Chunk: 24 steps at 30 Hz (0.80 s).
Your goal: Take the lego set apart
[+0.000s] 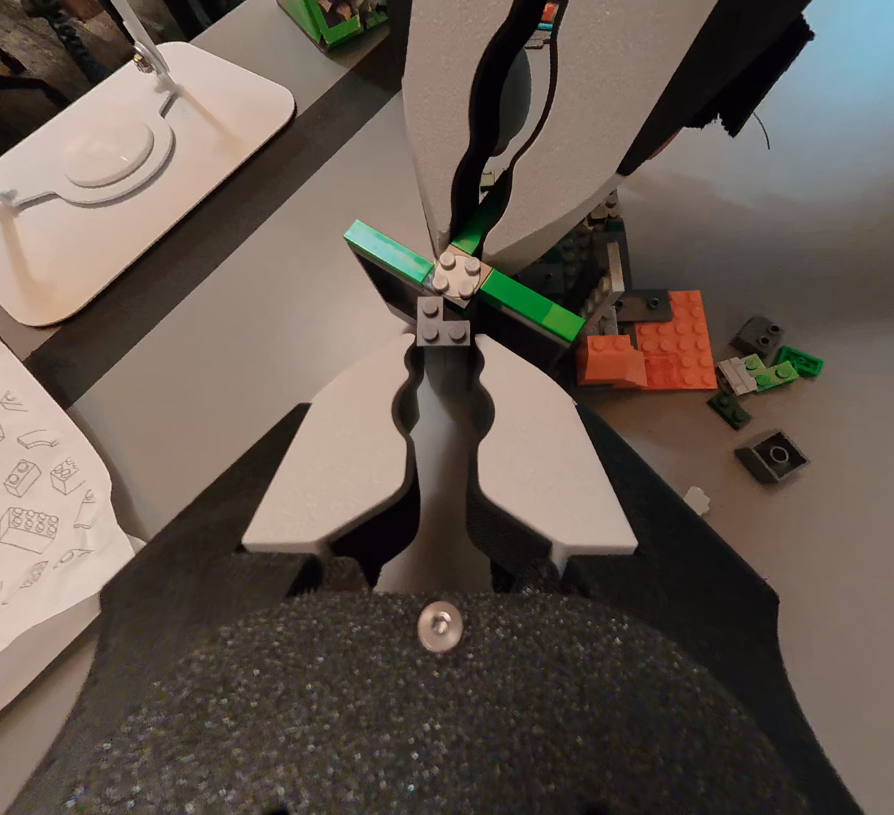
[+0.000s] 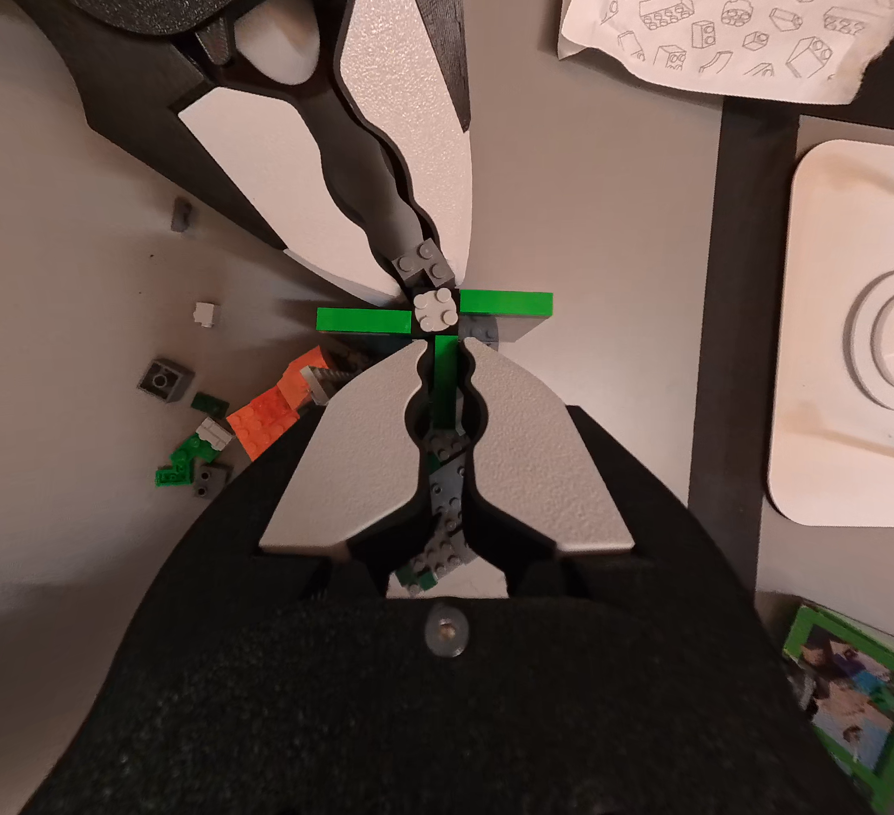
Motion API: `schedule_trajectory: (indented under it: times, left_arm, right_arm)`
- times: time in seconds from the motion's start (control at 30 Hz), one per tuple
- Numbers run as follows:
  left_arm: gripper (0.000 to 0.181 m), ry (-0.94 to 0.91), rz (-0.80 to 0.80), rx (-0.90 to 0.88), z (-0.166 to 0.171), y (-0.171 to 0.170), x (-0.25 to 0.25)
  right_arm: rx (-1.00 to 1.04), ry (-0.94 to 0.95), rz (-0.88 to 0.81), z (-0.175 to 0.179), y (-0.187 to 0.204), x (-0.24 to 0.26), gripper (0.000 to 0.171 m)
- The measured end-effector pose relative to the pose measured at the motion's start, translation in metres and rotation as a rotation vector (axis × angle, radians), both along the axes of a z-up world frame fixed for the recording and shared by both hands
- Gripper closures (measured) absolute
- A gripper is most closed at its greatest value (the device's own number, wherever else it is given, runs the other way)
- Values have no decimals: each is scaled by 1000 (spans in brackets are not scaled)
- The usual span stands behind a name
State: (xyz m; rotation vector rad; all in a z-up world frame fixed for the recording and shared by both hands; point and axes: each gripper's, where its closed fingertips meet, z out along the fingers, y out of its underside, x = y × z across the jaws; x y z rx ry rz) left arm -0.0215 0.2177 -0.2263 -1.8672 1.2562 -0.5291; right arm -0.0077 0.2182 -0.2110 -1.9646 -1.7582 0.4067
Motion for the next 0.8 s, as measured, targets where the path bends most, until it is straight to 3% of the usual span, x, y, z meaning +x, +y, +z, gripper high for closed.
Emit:
schedule_trajectory:
  times: [0.8]
  left_arm:
    - [163, 50, 4, -61, -2, -2, 3]
  right_arm:
    - [11, 31, -33, 2, -1, 5, 164]
